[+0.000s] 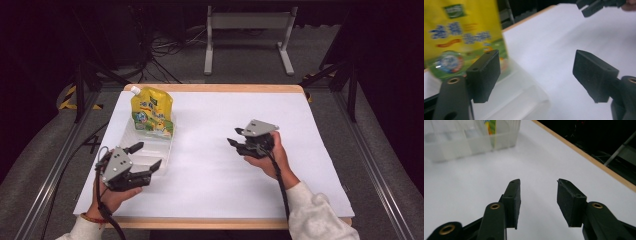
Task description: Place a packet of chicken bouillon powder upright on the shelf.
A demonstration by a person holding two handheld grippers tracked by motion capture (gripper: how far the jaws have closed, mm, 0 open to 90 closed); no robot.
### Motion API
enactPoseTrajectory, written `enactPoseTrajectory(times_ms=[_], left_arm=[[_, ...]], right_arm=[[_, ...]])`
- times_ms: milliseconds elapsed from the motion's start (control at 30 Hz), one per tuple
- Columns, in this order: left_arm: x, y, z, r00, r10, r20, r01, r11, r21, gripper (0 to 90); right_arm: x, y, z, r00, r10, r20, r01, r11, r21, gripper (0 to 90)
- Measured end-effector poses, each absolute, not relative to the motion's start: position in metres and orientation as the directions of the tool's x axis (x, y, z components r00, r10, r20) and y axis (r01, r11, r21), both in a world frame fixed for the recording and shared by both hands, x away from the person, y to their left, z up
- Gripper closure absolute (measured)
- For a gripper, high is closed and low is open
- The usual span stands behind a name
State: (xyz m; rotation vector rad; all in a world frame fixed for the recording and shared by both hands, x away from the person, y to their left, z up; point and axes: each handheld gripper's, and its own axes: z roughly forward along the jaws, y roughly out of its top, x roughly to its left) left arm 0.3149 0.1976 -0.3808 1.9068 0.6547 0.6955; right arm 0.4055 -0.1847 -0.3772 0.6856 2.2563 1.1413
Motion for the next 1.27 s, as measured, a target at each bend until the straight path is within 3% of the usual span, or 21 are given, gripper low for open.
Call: enactPoseTrajectory(times_ms=[300, 533, 800, 1267], left_arm=[[0.302, 0.155, -0.41, 0.801, 0.563, 0.204, 0.144, -0.51, 0.848, 16.7], [0.299, 0.138, -0.433, 0.842, 0.51, 0.176, 0.175, -0.567, 0.805, 13.3], [0.304, 0.13, -0.449, 0.863, 0.483, 0.144, 0.215, -0.61, 0.762, 10.1], [0.312, 0.128, -0.449, 0.879, 0.46, 0.127, 0.208, -0.609, 0.766, 9.0]], right_arm=[[0.362, -0.253, -0.411, -0.715, 0.651, -0.254, 0.248, 0.576, 0.779, 45.9], [0.331, -0.296, -0.424, -0.68, 0.695, -0.234, 0.297, 0.552, 0.779, 31.2], [0.308, -0.32, -0.438, -0.631, 0.75, -0.2, 0.374, 0.519, 0.768, 18.6], [0.298, -0.324, -0.44, -0.603, 0.77, -0.207, 0.383, 0.508, 0.772, 11.8]])
